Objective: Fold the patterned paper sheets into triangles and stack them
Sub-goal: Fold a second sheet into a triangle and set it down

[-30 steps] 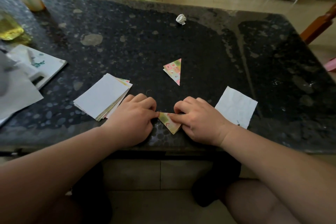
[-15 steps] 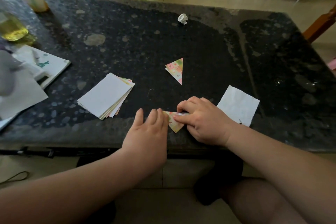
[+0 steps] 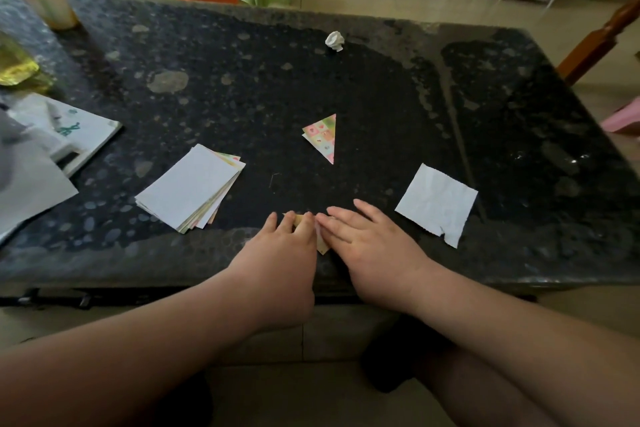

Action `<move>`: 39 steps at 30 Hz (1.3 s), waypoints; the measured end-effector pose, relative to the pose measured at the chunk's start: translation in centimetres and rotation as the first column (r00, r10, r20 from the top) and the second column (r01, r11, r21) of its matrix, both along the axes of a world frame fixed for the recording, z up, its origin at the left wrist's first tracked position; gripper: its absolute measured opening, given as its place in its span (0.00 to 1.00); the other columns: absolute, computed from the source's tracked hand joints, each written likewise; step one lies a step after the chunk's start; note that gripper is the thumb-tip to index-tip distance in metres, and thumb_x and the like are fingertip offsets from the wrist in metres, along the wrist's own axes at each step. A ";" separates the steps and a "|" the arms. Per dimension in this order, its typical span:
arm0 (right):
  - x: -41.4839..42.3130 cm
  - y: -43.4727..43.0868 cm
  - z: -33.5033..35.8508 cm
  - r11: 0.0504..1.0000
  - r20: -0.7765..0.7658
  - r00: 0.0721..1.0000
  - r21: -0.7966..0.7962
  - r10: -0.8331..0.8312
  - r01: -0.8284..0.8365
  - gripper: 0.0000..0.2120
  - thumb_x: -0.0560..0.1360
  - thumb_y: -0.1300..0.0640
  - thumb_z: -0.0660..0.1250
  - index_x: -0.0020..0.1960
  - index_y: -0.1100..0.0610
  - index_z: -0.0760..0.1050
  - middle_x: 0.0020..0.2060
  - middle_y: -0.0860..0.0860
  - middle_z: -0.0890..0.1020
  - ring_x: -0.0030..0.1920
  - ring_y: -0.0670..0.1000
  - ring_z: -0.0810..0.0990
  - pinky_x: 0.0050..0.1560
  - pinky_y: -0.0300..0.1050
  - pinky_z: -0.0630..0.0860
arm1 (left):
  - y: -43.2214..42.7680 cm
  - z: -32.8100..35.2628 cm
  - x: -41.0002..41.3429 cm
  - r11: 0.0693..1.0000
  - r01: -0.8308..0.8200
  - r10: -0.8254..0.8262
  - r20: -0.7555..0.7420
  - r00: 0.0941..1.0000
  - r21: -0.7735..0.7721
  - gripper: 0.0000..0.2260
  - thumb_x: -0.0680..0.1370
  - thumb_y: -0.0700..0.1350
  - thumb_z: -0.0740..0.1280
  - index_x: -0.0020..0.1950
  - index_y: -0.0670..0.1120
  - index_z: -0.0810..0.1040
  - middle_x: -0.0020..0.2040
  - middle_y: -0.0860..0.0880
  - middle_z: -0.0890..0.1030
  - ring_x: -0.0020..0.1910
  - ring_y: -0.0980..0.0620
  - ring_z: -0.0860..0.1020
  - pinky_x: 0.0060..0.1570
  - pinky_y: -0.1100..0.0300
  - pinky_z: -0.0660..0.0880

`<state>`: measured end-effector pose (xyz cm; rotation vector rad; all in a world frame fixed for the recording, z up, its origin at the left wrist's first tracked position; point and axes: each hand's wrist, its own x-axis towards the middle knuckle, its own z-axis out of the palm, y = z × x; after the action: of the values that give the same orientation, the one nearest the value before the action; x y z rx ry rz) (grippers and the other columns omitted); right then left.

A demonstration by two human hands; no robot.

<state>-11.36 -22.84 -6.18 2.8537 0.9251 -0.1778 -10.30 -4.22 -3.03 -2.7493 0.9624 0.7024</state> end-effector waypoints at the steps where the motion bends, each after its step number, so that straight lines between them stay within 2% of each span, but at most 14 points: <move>1: -0.3 0.2 0.3 1.000 0.004 1.000 -0.025 -0.012 0.012 0.34 0.70 0.53 0.71 0.75 0.60 0.73 0.73 0.54 0.76 0.75 0.54 0.72 0.77 0.59 0.57 | -0.1 0.0 0.1 1.000 0.001 -0.001 -0.002 1.000 -0.001 0.40 0.79 0.53 0.62 0.83 0.42 0.44 0.83 0.42 0.46 0.82 0.40 0.47 0.80 0.41 0.47; 4: -0.7 0.5 1.9 0.993 -0.054 0.996 -0.105 -0.068 0.062 0.35 0.76 0.51 0.67 0.81 0.58 0.62 0.79 0.54 0.67 0.80 0.53 0.61 0.80 0.60 0.39 | -0.2 -0.1 0.4 1.000 0.014 -0.014 0.001 1.000 0.018 0.39 0.79 0.55 0.61 0.84 0.47 0.45 0.83 0.44 0.47 0.82 0.40 0.49 0.79 0.37 0.49; 6: -0.5 0.5 2.8 0.981 -0.073 0.992 -0.169 -0.108 0.094 0.32 0.78 0.51 0.63 0.80 0.56 0.62 0.80 0.53 0.65 0.79 0.53 0.60 0.80 0.61 0.34 | -0.1 -0.1 0.4 1.000 0.005 -0.005 -0.015 1.000 0.024 0.39 0.78 0.55 0.61 0.84 0.49 0.46 0.84 0.45 0.47 0.82 0.40 0.49 0.78 0.35 0.49; 11: -0.8 0.2 3.6 0.964 -0.087 0.980 -0.215 -0.180 0.158 0.30 0.77 0.51 0.62 0.78 0.57 0.65 0.77 0.53 0.69 0.74 0.54 0.66 0.81 0.62 0.37 | 0.0 0.1 0.4 0.999 -0.032 0.032 -0.034 0.999 0.016 0.39 0.77 0.57 0.61 0.83 0.54 0.46 0.84 0.48 0.46 0.81 0.36 0.49 0.78 0.34 0.48; 17: -1.5 0.5 4.4 0.939 -0.097 0.960 -0.253 -0.263 0.231 0.31 0.78 0.50 0.61 0.80 0.57 0.64 0.78 0.53 0.68 0.75 0.54 0.67 0.81 0.64 0.39 | 0.6 -0.3 0.4 1.000 -0.015 0.015 -0.024 1.000 0.006 0.40 0.77 0.59 0.62 0.83 0.56 0.44 0.84 0.49 0.43 0.81 0.36 0.48 0.79 0.38 0.50; 19: -1.4 1.0 4.8 0.919 -0.118 0.946 -0.299 -0.302 0.256 0.28 0.79 0.49 0.61 0.78 0.56 0.67 0.76 0.53 0.71 0.74 0.55 0.68 0.80 0.65 0.40 | 0.8 -0.2 0.4 1.000 -0.003 0.003 -0.021 1.000 -0.005 0.40 0.77 0.59 0.62 0.83 0.57 0.43 0.84 0.49 0.42 0.82 0.37 0.47 0.80 0.40 0.50; 22: -0.8 1.3 6.1 0.891 -0.138 0.904 -0.285 -0.404 0.354 0.18 0.80 0.50 0.59 0.66 0.52 0.77 0.62 0.51 0.80 0.67 0.54 0.73 0.80 0.65 0.48 | 1.1 -0.3 0.1 1.000 0.004 -0.004 -0.030 1.000 -0.026 0.40 0.77 0.58 0.62 0.83 0.58 0.42 0.84 0.51 0.41 0.82 0.36 0.46 0.79 0.41 0.50; 24: -0.2 0.8 6.6 0.869 -0.153 0.858 -0.155 -0.491 0.470 0.16 0.81 0.50 0.58 0.65 0.51 0.77 0.57 0.51 0.80 0.61 0.53 0.75 0.75 0.57 0.65 | 1.2 -0.3 0.1 0.999 0.012 -0.013 -0.025 1.000 -0.032 0.40 0.77 0.58 0.62 0.83 0.58 0.41 0.84 0.51 0.42 0.81 0.36 0.45 0.79 0.41 0.50; 26: 0.7 0.3 6.6 0.829 -0.195 0.816 0.021 -0.545 0.559 0.18 0.82 0.50 0.59 0.69 0.50 0.76 0.58 0.51 0.78 0.56 0.50 0.77 0.60 0.48 0.77 | 1.1 -0.3 0.1 0.999 0.023 -0.024 -0.014 1.000 -0.028 0.40 0.77 0.59 0.62 0.82 0.58 0.41 0.84 0.50 0.42 0.81 0.35 0.45 0.79 0.39 0.50; 29: 2.4 0.4 5.4 0.773 -0.315 0.779 0.178 -0.542 0.609 0.18 0.80 0.49 0.66 0.69 0.49 0.76 0.58 0.47 0.78 0.59 0.47 0.75 0.58 0.43 0.77 | 1.1 -0.2 0.1 0.999 0.029 -0.030 -0.019 0.999 -0.012 0.40 0.78 0.59 0.62 0.82 0.60 0.38 0.84 0.50 0.40 0.81 0.36 0.43 0.78 0.36 0.48; 31: 3.7 1.1 4.8 0.759 -0.399 0.735 0.129 -0.549 0.638 0.16 0.78 0.47 0.70 0.64 0.48 0.76 0.56 0.46 0.77 0.59 0.47 0.75 0.57 0.45 0.78 | 1.4 -0.2 0.1 0.999 0.031 -0.032 -0.044 0.999 -0.019 0.39 0.79 0.57 0.61 0.81 0.63 0.38 0.84 0.50 0.40 0.81 0.37 0.42 0.79 0.38 0.45; 33: 4.9 2.0 4.8 0.730 -0.477 0.653 0.034 -0.589 0.683 0.13 0.76 0.44 0.72 0.55 0.49 0.75 0.51 0.46 0.78 0.51 0.47 0.78 0.50 0.45 0.80 | 1.9 0.1 0.7 0.997 0.028 -0.033 -0.071 0.997 -0.074 0.36 0.79 0.56 0.61 0.82 0.63 0.45 0.84 0.51 0.45 0.82 0.40 0.45 0.80 0.43 0.44; 35: 5.9 2.7 5.0 0.719 -0.536 0.596 -0.032 -0.598 0.694 0.12 0.76 0.43 0.73 0.49 0.50 0.76 0.45 0.48 0.81 0.45 0.48 0.80 0.42 0.44 0.78 | 2.5 0.4 1.5 0.979 -0.042 0.024 -0.093 0.995 -0.200 0.29 0.80 0.54 0.61 0.81 0.60 0.59 0.82 0.53 0.55 0.80 0.45 0.53 0.78 0.50 0.51; 39: 6.9 2.9 4.9 0.723 -0.578 0.611 0.051 -0.542 0.689 0.06 0.77 0.49 0.74 0.45 0.49 0.79 0.43 0.47 0.82 0.44 0.47 0.81 0.40 0.42 0.76 | 3.7 0.3 3.1 0.818 -0.324 0.283 -0.159 0.946 -0.475 0.18 0.80 0.49 0.64 0.70 0.56 0.77 0.69 0.57 0.73 0.70 0.55 0.69 0.70 0.58 0.67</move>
<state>-4.46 -19.89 -1.28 3.3283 -0.1051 -1.0363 -7.18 -0.56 -2.73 -3.4123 0.8135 0.6944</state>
